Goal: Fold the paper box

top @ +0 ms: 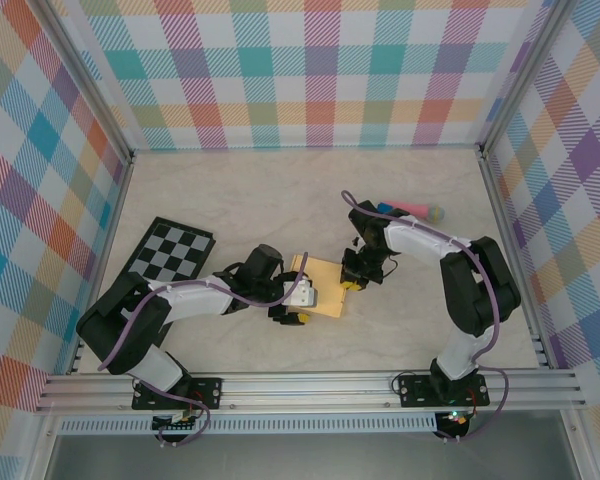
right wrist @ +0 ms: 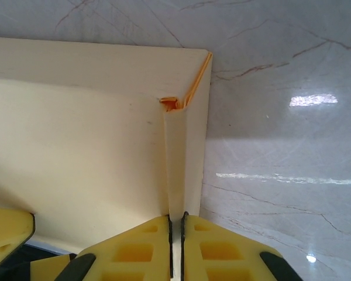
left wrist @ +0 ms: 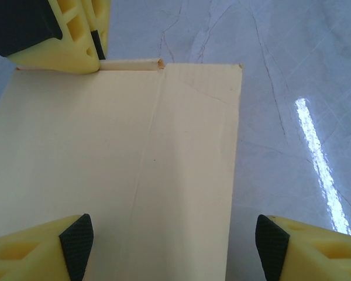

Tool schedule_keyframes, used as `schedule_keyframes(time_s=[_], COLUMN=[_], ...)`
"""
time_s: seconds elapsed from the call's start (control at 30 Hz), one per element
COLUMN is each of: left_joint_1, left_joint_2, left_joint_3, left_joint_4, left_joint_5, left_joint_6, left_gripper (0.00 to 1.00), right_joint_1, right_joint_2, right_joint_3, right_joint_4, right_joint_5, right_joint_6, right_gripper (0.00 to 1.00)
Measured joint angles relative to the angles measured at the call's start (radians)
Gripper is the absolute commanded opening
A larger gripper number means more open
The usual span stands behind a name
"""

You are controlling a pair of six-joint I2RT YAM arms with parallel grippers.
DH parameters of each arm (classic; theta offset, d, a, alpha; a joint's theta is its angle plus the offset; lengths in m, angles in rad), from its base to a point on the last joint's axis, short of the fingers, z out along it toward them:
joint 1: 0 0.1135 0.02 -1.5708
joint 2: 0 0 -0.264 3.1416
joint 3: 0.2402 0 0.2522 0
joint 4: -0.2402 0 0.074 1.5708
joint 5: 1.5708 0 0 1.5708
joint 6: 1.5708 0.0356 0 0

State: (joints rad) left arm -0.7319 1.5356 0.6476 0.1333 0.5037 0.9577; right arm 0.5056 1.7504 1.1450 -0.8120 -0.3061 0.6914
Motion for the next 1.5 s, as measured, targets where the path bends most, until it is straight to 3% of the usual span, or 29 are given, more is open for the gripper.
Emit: schedule_keyframes(time_s=[0.27, 0.33, 0.37, 0.63, 0.8, 1.07, 1.5], left_joint_1=[0.0, 0.001, 0.002, 0.035, 0.063, 0.087, 0.087], left_joint_2=[-0.182, -0.256, -0.298, -0.537, -0.555, -0.552, -0.529], left_joint_3=[0.0, 0.0, 0.0, -0.061, -0.088, -0.107, -0.113], left_joint_4=[-0.086, -0.113, -0.127, -0.219, -0.284, -0.253, -0.166], left_joint_5=[-0.001, -0.008, -0.017, -0.09, -0.13, -0.152, -0.045], left_joint_6=[0.008, 0.019, 0.029, 0.163, 0.244, 0.301, 0.319], left_gripper=[0.81, 0.97, 1.0, 1.0, 1.0, 0.98, 0.95], right_joint_1=[0.0, 0.0, -0.002, -0.089, -0.168, -0.176, -0.176], right_joint_2=[-0.003, -0.003, -0.003, -0.003, 0.004, 0.014, 0.035], right_joint_3=[0.008, 0.023, 0.035, 0.14, 0.142, 0.138, 0.107], right_joint_4=[-0.022, -0.048, -0.066, -0.192, -0.28, -0.363, -0.447], right_joint_5=[0.011, 0.013, 0.013, -0.083, -0.201, -0.334, -0.44], right_joint_6=[-0.026, -0.046, -0.058, -0.204, -0.311, -0.444, -0.574], right_gripper=[0.07, 0.07, 0.06, 0.05, 0.04, 0.04, 0.03])
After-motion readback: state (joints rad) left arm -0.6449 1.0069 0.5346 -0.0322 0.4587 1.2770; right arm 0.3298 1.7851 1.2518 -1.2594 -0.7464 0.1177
